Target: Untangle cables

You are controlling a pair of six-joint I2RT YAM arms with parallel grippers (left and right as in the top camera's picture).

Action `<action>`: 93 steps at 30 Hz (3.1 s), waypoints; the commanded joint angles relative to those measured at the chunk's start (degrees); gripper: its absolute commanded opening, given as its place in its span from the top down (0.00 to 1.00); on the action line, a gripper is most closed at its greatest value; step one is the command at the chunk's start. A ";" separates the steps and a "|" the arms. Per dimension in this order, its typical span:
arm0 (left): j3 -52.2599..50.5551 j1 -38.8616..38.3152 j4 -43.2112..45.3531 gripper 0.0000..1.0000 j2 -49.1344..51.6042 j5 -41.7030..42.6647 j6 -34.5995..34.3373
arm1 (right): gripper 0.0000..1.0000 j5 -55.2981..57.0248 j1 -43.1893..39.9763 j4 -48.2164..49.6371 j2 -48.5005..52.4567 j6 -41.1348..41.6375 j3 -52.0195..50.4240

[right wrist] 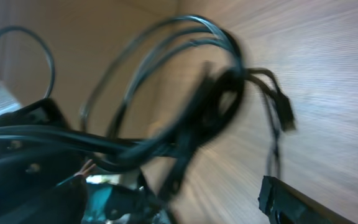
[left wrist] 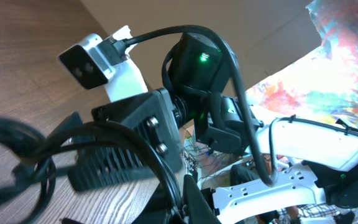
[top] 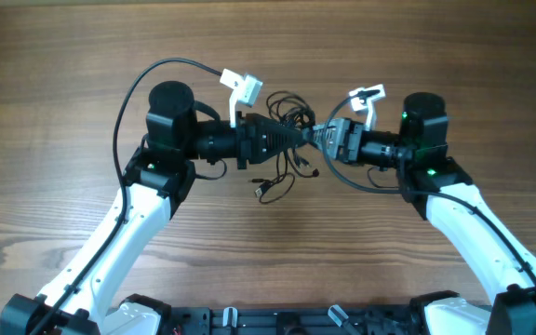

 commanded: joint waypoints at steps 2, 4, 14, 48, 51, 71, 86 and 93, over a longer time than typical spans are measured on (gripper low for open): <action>0.24 0.63 0.11 0.96 -1.09 -1.09 3.13 | 0.12 -0.04 0.70 0.76 -0.94 6.36 0.13; 0.24 0.70 0.13 0.96 -1.09 -1.07 3.13 | 0.12 2.27 1.09 4.66 -0.94 10.29 0.13; 0.24 -2.82 3.02 0.96 -1.11 -1.03 0.46 | 0.58 33.29 7.74 5.99 1.20 30.12 0.13; 0.24 2.89 3.74 0.96 -1.09 12.22 3.10 | 0.04 15.52 1.62 0.44 1.44 -22.75 0.13; 0.24 2.23 3.74 0.96 -1.09 10.67 3.13 | 0.00 10.45 2.73 0.04 1.44 -21.29 0.13; 0.24 2.25 3.72 0.96 -1.09 4.83 3.30 | 0.00 11.41 -3.80 -10.29 1.42 -10.19 0.13; 0.24 2.23 3.72 0.96 -1.09 4.00 3.08 | 0.00 14.69 4.61 -6.62 1.51 -16.11 0.07; 0.24 2.23 3.74 0.96 -1.11 4.07 3.04 | 0.35 20.90 6.01 -1.01 1.79 -15.72 0.07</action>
